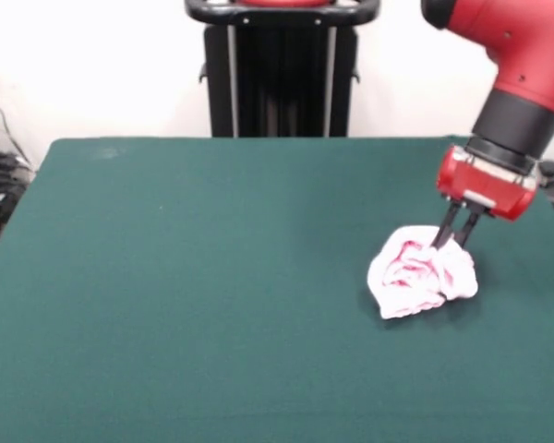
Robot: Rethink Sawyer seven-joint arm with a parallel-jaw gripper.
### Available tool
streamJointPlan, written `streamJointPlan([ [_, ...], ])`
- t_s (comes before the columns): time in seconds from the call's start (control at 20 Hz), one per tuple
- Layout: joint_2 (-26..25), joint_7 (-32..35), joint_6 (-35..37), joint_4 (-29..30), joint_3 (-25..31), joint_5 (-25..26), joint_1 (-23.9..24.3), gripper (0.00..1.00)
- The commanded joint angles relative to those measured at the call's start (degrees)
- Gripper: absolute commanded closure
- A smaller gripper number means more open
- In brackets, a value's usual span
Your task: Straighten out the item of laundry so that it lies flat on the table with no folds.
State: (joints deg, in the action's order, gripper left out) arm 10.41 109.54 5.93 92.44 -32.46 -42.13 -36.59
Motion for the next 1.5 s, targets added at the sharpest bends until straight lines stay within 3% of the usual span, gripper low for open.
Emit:
streamJointPlan([
  [0.05, 15.8, 5.2, 5.5, 13.0, 14.3, 4.3, 7.2, 1.00],
  [0.35, 30.2, -3.0, 7.3, 23.5, 25.6, 9.9, 20.0, 1.00],
  [0.6, 36.3, -2.8, 6.8, 28.0, 30.8, 14.8, 26.7, 1.00],
  [0.75, 38.0, -2.6, 6.0, 30.1, 35.2, 17.7, 31.6, 1.00],
  [1.25, 42.6, -0.1, 7.9, 32.4, 41.4, 23.7, 39.7, 1.00],
  [1.35, 41.4, -0.6, 1.5, 34.6, 47.6, 27.6, 45.8, 1.00],
  [1.5, 36.0, 2.6, -13.0, 37.3, 57.2, 39.8, 55.8, 1.00],
])
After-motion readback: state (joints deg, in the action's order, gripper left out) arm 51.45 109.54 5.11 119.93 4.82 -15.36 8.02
